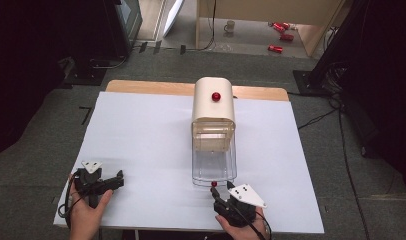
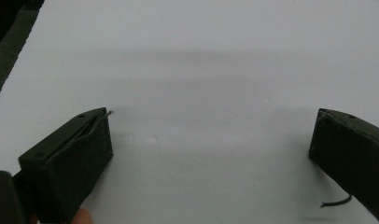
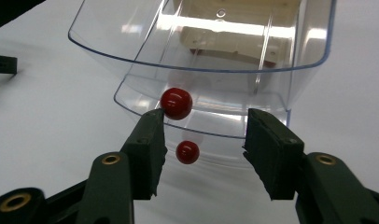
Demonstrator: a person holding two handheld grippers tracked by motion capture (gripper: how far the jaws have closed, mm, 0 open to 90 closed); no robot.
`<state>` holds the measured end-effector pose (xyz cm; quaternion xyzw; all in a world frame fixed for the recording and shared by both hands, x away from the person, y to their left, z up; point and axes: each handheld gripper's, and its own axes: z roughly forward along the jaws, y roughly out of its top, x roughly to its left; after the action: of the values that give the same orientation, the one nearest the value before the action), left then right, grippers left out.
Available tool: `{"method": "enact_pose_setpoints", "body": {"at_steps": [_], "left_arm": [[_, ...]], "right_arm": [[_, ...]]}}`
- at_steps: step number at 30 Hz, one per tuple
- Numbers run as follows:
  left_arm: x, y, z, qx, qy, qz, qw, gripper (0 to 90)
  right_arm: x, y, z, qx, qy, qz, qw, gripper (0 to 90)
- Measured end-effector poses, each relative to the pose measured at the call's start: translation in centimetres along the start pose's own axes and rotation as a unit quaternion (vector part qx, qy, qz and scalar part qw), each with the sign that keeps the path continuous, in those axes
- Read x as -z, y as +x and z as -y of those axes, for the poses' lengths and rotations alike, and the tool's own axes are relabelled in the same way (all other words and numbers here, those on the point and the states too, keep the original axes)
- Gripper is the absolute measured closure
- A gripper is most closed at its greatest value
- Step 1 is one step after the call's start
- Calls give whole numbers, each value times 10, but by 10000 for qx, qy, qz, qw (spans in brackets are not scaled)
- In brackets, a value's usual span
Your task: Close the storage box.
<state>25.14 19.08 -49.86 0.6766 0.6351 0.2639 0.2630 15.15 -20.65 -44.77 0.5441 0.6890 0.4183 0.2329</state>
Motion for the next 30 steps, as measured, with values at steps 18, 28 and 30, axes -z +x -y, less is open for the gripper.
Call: {"method": "enact_pose_setpoints", "body": {"at_steps": [18,28,30], "left_arm": [[0,0,0,2,-2,0,10000,0],[0,0,0,-2,-1,1,10000,0],[0,0,0,-3,-1,0,10000,0]], "right_arm": [[-14,7,3,-37,193,-175,9997,711],[-16,9,2,-35,203,-185,9996,797],[-16,8,2,-25,203,-208,9996,804]]}}
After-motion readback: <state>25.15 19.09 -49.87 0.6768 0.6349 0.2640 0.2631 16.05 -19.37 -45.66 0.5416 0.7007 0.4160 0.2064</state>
